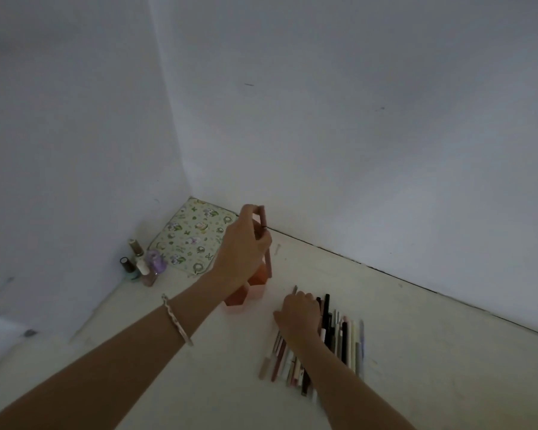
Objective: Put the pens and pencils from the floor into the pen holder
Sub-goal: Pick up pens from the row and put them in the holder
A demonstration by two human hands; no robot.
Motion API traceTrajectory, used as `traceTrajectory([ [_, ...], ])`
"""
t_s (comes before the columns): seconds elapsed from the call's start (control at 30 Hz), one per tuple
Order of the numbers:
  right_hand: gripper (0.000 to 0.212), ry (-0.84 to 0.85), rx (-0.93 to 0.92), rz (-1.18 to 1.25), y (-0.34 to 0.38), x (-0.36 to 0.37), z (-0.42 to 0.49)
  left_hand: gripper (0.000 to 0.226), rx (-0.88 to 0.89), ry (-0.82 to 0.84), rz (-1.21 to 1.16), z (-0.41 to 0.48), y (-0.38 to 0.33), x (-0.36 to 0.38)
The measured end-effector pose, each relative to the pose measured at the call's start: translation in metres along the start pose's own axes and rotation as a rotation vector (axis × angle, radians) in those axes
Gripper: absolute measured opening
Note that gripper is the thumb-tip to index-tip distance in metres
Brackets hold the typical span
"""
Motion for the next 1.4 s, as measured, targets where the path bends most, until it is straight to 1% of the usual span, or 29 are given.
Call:
traceTrajectory([
  [0.1,0.023,-0.034,0.049,-0.035,0.008,0.005,0.0,0.05,0.066,-0.054,-0.098,0.002,0.004,-0.011],
  [0.13,0.022,-0.035,0.068,-0.033,0.01,0.005,0.0,0.053,0.076,-0.088,-0.116,0.003,0.005,-0.015],
  [0.2,0.021,-0.018,0.115,0.005,0.012,0.005,-0.001,0.051,0.063,-0.165,-0.152,0.008,0.007,-0.023],
  [0.27,0.022,0.003,0.171,0.134,0.015,0.002,-0.003,0.048,0.065,-0.223,-0.195,0.013,0.008,-0.028],
  [0.33,0.025,0.002,0.233,0.333,0.015,-0.009,-0.002,0.048,0.11,-0.275,-0.204,0.016,0.01,-0.036],
  [0.4,0.029,-0.044,0.262,0.512,0.008,-0.03,0.004,0.049,0.184,-0.329,-0.167,0.019,0.013,-0.046],
  [0.47,0.029,-0.151,0.271,0.63,-0.004,-0.061,0.011,0.049,0.213,-0.358,-0.132,0.022,0.02,-0.053],
  [0.53,0.029,-0.311,0.305,0.756,-0.017,-0.092,0.017,0.049,0.203,-0.336,-0.091,0.021,0.029,-0.053],
  [0.6,0.028,-0.443,0.316,0.862,-0.023,-0.118,0.019,0.049,0.195,-0.265,0.023,0.019,0.04,-0.044],
  [0.67,0.028,-0.518,0.289,0.94,-0.023,-0.137,0.018,0.047,0.203,-0.167,0.135,0.016,0.055,-0.036],
  [0.73,0.027,-0.56,0.259,0.995,-0.019,-0.149,0.016,0.039,0.222,-0.084,0.242,0.014,0.069,-0.033],
  [0.8,0.026,-0.585,0.222,1.065,-0.01,-0.157,0.016,0.03,0.239,-0.112,0.374,0.015,0.076,-0.034],
  [0.87,0.027,-0.592,0.19,1.165,0.002,-0.158,0.016,0.038,0.262,-0.204,0.43,0.016,0.075,-0.039],
  [0.93,0.029,-0.605,0.158,1.206,0.015,-0.155,0.017,0.044,0.296,-0.275,0.369,0.019,0.068,-0.049],
  [1.07,0.024,-0.614,0.085,1.152,0.042,-0.136,0.018,0.041,0.23,-0.266,0.238,0.024,0.056,-0.062],
  [1.13,0.025,-0.561,0.05,1.085,0.05,-0.123,0.019,0.04,0.18,-0.234,0.181,0.022,0.049,-0.06],
  [1.2,0.024,-0.465,0.002,0.965,0.052,-0.112,0.019,0.038,0.122,-0.192,0.113,0.017,0.04,-0.054],
  [1.27,0.03,-0.426,0.001,0.874,0.043,-0.106,0.019,0.03,0.068,-0.117,0.033,0.009,0.029,-0.04],
  [1.33,0.034,-0.444,0.074,0.879,0.023,-0.106,0.018,0.02,0.007,0.002,-0.016,-0.004,0.02,-0.016],
  [1.4,0.036,-0.426,0.174,0.92,0.001,-0.106,0.016,0.016,-0.015,0.163,0.033,-0.019,0.021,0.015],
])
Point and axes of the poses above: each hand's wrist, its own z-axis towards the middle knuckle, its own x-axis out of the palm, y = z × x, the point moved 1 cm from there along z, towards the middle knuckle, and after that the axes turned 8 degrees about -z, right-handed, at the moved point
